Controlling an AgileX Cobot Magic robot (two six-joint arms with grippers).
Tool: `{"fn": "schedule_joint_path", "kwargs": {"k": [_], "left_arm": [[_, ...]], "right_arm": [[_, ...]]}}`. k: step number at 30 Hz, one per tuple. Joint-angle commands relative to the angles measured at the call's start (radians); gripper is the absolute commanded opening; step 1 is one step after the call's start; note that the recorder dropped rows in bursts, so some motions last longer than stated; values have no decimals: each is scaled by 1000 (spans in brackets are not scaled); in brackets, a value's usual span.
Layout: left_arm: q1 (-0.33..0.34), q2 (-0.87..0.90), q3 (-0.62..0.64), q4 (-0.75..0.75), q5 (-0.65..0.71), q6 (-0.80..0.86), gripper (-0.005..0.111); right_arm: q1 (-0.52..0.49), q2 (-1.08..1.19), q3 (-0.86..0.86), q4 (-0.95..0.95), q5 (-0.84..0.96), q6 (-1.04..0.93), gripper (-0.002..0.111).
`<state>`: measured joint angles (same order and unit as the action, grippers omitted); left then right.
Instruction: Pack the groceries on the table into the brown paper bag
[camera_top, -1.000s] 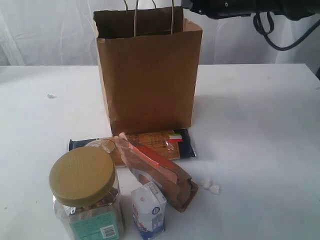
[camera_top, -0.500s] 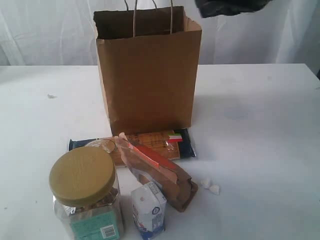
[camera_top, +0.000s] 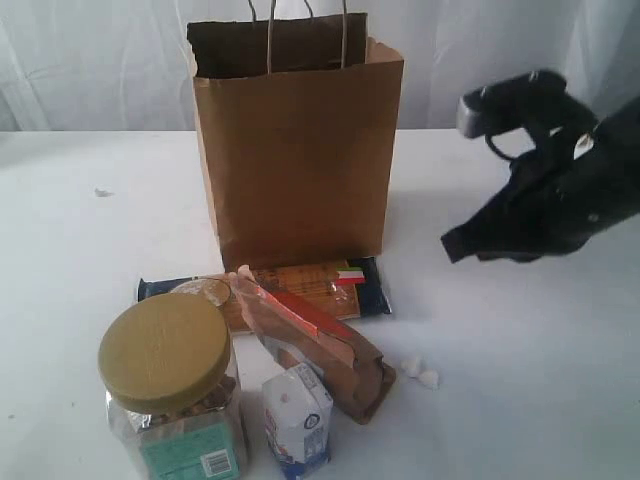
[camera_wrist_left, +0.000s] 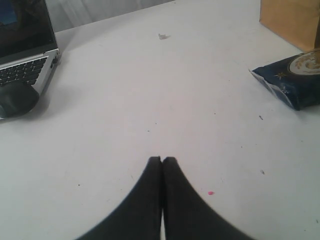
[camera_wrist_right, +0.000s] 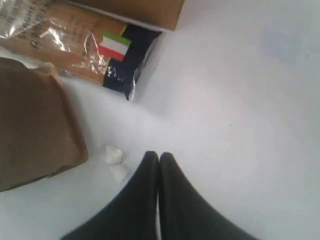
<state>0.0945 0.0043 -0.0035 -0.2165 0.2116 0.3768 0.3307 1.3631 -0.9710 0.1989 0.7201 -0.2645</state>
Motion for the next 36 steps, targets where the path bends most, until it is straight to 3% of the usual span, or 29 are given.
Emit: {"fn": "schedule_joint_path", "kwargs": {"k": [1, 4, 7, 13, 16, 20, 29, 36], "left_arm": [[2, -4, 3, -3, -2, -2, 0], [2, -4, 3, -3, -2, -2, 0], [2, -4, 3, -3, -2, -2, 0], [2, -4, 3, -3, -2, -2, 0], [2, -4, 3, -3, -2, -2, 0], [2, -4, 3, -3, -2, -2, 0], [2, -4, 3, -3, -2, -2, 0], [2, -4, 3, -3, -2, -2, 0]], "right_arm": [[19, 55, 84, 184, -93, -185, 0], [76, 79, 84, 181, -100, -274, 4], [128, 133, 82, 83, -114, -265, 15], [129, 243, 15, -74, -56, -104, 16], [141, 298, -4, -46, -32, -106, 16], [178, 351, -6, 20, -38, -250, 17], [197, 380, -6, 20, -117, -272, 41], [197, 397, -6, 11, -145, -272, 41]]}}
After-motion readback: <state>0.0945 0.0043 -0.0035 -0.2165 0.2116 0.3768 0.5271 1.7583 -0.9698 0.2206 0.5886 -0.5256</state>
